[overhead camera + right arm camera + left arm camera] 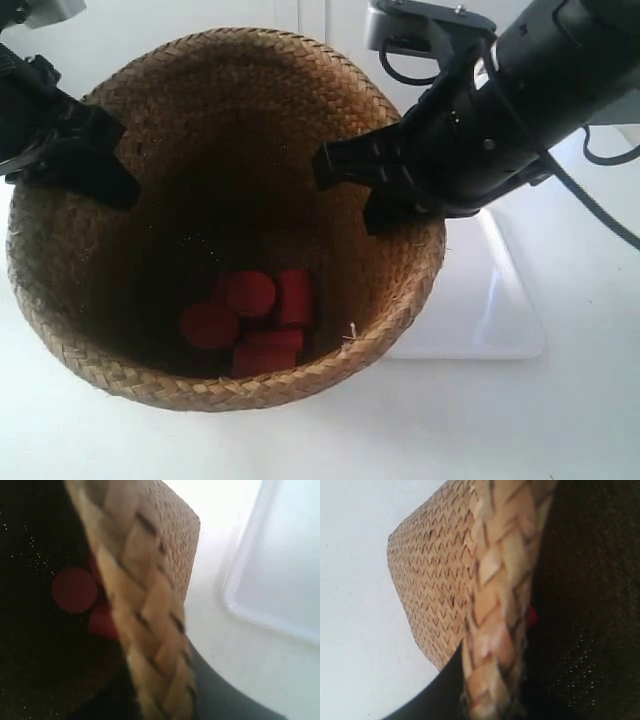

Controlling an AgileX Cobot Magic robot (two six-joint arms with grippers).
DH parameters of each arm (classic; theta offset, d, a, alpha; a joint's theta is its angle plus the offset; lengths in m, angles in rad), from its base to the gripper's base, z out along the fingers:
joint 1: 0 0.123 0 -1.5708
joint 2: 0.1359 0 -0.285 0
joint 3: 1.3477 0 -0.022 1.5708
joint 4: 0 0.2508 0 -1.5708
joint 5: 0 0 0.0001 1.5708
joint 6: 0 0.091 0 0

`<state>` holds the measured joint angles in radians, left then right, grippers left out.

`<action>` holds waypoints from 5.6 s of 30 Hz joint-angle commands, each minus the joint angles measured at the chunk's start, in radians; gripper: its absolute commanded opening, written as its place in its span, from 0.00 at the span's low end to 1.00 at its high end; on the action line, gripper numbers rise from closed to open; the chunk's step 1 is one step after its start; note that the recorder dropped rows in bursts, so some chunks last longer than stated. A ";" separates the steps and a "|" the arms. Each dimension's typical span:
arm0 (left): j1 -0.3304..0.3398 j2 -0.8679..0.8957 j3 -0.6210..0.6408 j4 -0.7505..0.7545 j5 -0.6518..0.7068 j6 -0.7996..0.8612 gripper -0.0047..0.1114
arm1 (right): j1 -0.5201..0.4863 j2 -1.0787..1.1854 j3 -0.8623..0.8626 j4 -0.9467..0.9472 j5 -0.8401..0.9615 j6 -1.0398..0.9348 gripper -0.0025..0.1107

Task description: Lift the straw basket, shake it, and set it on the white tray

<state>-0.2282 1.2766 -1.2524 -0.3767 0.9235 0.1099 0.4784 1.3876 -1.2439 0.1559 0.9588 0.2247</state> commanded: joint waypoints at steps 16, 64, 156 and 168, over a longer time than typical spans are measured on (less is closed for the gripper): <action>-0.004 0.019 0.016 0.013 -0.090 0.028 0.04 | -0.005 0.023 0.012 -0.029 -0.150 -0.085 0.02; 0.006 -0.027 -0.007 0.003 0.021 0.092 0.04 | 0.040 -0.003 -0.022 0.005 -0.106 -0.115 0.02; -0.323 0.528 -0.585 -0.021 -0.236 -0.353 0.04 | -0.479 0.207 -0.363 -0.020 0.262 -0.327 0.02; -0.323 0.665 -0.711 -0.079 -0.240 -0.362 0.04 | -0.479 0.332 -0.438 -0.057 0.262 -0.364 0.02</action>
<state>-0.5349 1.9479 -1.9143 -0.3504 0.7253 -0.2533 0.0004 1.7097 -1.6648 0.0698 1.2333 -0.1175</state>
